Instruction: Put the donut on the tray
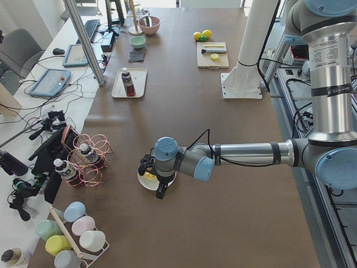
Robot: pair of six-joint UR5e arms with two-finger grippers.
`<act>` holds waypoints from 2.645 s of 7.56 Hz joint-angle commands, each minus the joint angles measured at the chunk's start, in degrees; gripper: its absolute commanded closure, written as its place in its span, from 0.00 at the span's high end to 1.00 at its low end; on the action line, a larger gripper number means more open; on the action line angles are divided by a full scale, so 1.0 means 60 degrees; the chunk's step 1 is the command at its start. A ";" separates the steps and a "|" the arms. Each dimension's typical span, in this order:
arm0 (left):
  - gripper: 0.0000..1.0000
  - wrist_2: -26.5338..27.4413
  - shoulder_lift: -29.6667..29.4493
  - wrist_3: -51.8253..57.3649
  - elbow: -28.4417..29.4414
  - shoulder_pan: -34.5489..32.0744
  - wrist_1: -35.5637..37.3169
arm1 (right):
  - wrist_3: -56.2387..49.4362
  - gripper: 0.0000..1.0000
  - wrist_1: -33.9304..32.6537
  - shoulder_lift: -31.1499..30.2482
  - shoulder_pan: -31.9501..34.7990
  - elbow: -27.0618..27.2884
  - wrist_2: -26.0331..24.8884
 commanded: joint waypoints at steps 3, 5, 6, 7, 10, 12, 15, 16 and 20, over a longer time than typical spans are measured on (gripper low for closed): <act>0.97 0.0028 -0.1304 -0.2595 0.1540 0.0808 -0.0894 | 0.0000 1.00 0.0000 -0.0001 -0.0015 -0.0052 -0.0001; 0.97 0.0086 -0.1878 -0.4044 0.2860 0.1359 -0.2487 | 0.0000 1.00 0.0000 -0.0001 -0.0030 -0.0082 0.0013; 0.97 0.0333 -0.1967 -0.4427 0.2937 0.1669 -0.2551 | 0.0000 1.00 0.0000 -0.0001 -0.0044 -0.0082 0.0013; 0.97 0.0422 -0.2011 -0.4677 0.2982 0.1817 -0.2596 | 0.0000 1.00 0.0000 -0.0001 -0.0102 -0.0096 -0.0001; 0.96 0.0409 -0.1939 -0.4694 0.3553 0.1833 -0.3327 | 0.0015 1.00 0.0000 -0.0015 -0.0162 -0.0082 0.0013; 0.93 0.0350 -0.1909 -0.4651 0.3713 0.1833 -0.3358 | 0.0029 1.00 0.0000 -0.0030 -0.0162 -0.0082 0.0013; 0.71 0.0350 -0.1822 -0.4694 0.3773 0.1848 -0.3459 | 0.0103 1.00 0.0000 -0.0103 -0.0162 0.0020 0.0028; 0.48 0.0350 -0.1734 -0.4709 0.3802 0.1848 -0.3489 | 0.0103 1.00 0.0000 -0.0118 -0.0162 0.0050 0.0042; 0.00 0.0031 -0.1835 -0.5306 0.3497 0.1906 -0.3446 | 0.0452 1.00 0.0014 -0.0177 -0.0162 0.0415 0.0130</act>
